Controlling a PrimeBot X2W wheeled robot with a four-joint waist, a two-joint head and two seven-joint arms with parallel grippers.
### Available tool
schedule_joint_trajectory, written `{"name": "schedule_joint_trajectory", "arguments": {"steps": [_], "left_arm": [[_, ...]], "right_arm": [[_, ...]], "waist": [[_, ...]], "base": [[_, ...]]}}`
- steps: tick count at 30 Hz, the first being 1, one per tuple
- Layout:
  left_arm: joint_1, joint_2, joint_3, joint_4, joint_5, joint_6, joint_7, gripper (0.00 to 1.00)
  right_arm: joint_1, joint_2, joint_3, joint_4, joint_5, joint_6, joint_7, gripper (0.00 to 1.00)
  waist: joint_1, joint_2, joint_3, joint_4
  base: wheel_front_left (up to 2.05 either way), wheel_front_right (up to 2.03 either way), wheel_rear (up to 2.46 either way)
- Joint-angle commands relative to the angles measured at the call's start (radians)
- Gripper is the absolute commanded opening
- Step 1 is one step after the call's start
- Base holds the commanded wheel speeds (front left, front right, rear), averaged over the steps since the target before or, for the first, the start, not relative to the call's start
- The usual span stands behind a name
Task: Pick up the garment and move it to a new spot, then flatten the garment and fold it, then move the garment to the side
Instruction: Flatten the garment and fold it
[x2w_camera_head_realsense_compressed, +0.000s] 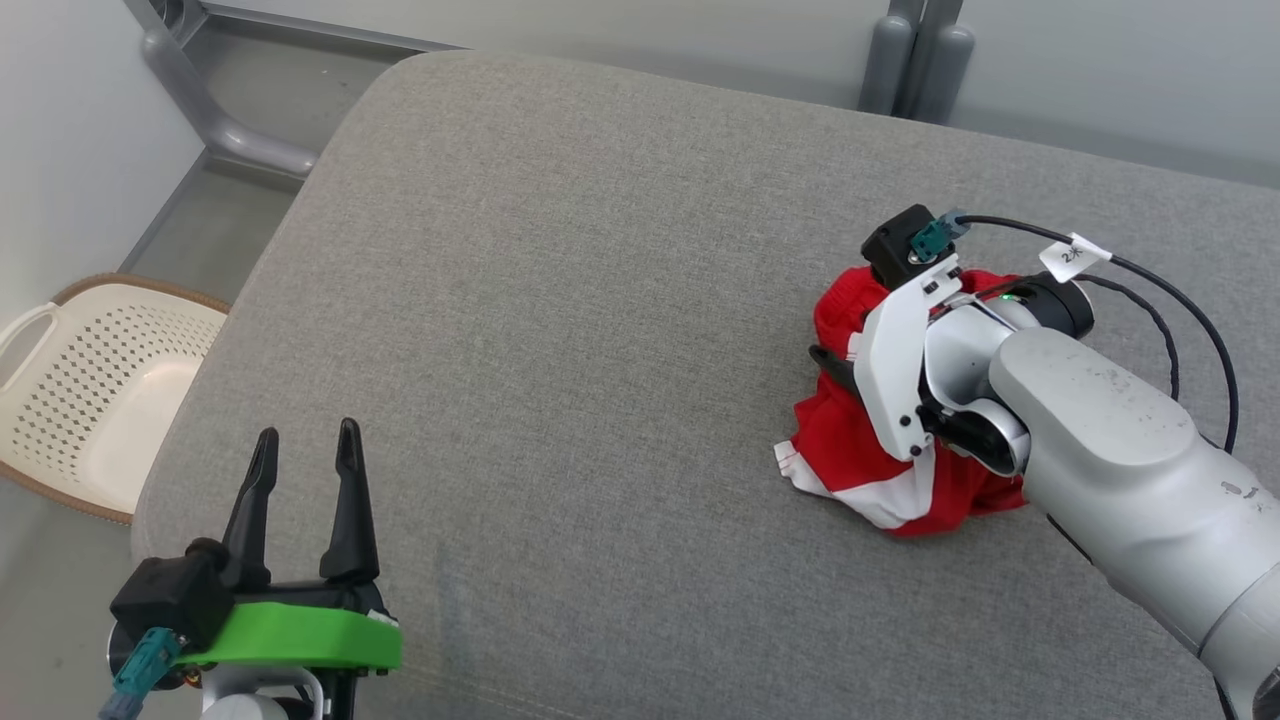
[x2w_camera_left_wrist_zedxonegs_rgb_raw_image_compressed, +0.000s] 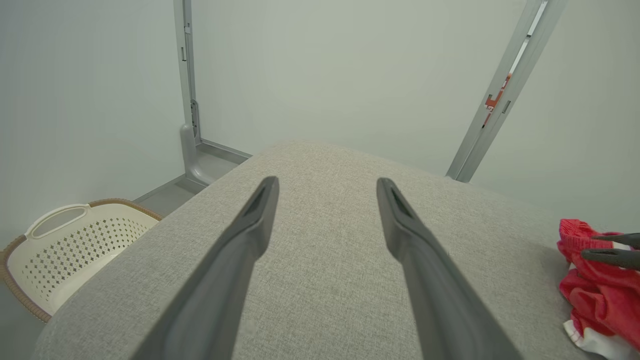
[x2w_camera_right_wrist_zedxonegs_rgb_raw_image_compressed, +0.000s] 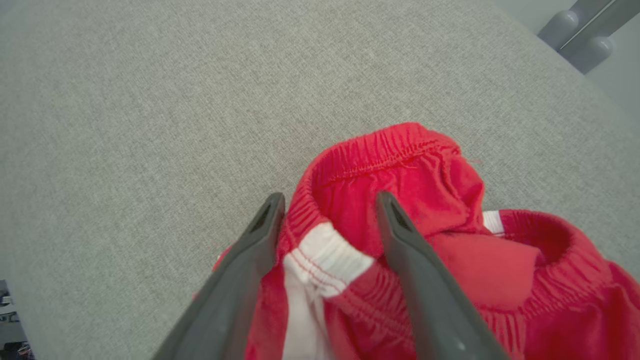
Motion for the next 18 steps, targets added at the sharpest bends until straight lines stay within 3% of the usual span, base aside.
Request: {"name": "schedule_joint_trajectory", "arguments": {"steps": [1, 8, 18], "left_arm": [[-0.008, -0.004, 0.008, 0.003, 0.013, -0.004, -0.002, 1.00], [-0.001, 0.002, 0.020, 0.005, 0.027, -0.015, -0.002, 1.00], [0.030, 0.025, 0.025, -0.006, 0.037, -0.012, 0.000, 1.00]], "right_arm": [[-0.008, -0.005, 0.010, 0.001, 0.015, 0.000, 0.002, 0.00], [-0.024, -0.021, 0.021, -0.030, 0.049, 0.000, -0.070, 0.00], [0.103, -0.109, -0.100, -0.156, 0.082, 0.000, -0.209, 0.00]], "waist": [[0.0000, 0.0000, -0.004, -0.005], [0.0000, 0.0000, -0.028, -0.061], [0.0000, 0.0000, -0.062, -0.203]], "base": [[0.00, 0.00, 0.00], [0.00, 0.00, 0.00], [0.00, 0.00, 0.00]]}}
